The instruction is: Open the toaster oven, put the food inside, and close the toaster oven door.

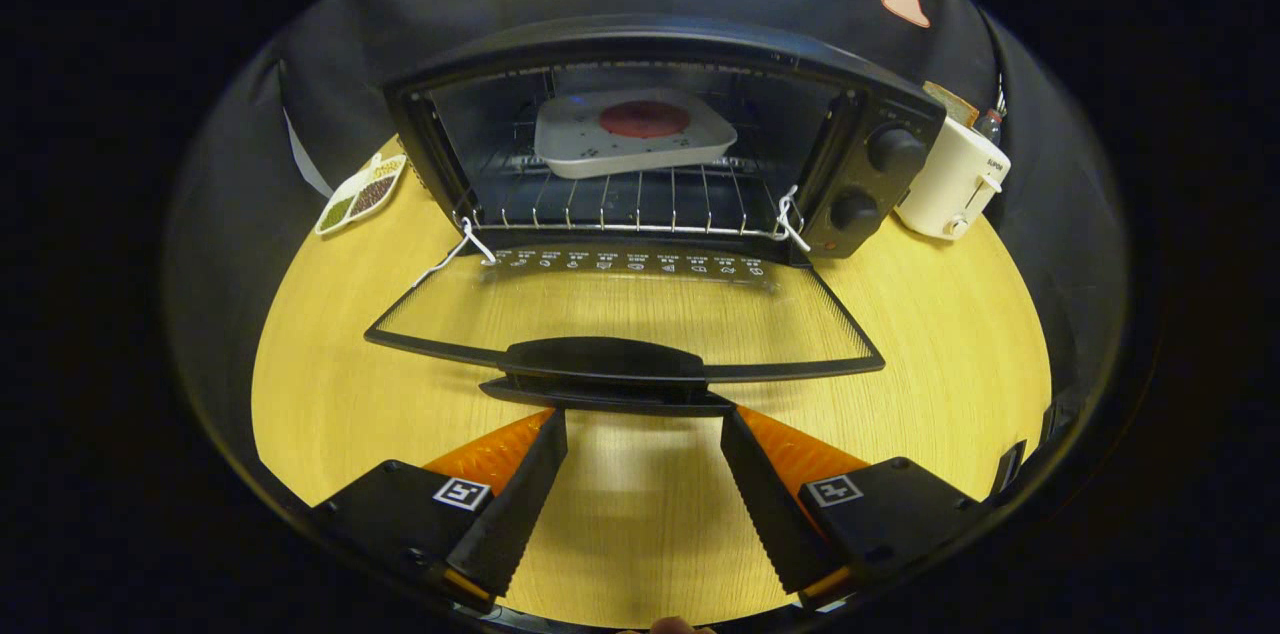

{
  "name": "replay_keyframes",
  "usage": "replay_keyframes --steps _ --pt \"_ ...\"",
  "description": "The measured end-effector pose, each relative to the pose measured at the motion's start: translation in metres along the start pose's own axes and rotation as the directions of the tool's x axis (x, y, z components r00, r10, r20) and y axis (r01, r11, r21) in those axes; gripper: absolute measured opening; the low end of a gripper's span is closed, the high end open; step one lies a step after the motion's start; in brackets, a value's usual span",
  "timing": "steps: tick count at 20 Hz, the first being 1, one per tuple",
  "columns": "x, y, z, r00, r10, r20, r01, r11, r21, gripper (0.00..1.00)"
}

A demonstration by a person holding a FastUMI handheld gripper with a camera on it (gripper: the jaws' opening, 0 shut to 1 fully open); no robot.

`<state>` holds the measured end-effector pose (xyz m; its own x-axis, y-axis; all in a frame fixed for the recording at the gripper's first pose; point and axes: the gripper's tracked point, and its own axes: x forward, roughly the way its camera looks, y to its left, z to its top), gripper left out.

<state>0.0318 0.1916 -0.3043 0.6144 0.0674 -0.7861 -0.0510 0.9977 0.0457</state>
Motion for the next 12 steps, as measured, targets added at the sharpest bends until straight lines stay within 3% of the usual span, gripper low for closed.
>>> replay_keyframes --steps 6,9,12 --pt "-0.042 0.021 0.068 0.973 0.06 0.222 -0.071 0.997 0.042 0.99" --pt "-0.075 0.018 0.124 0.926 0.073 0.371 -0.077 0.997 -0.004 0.99" --pt "-0.117 0.002 0.15 0.86 0.074 0.505 -0.061 0.997 -0.041 0.98"
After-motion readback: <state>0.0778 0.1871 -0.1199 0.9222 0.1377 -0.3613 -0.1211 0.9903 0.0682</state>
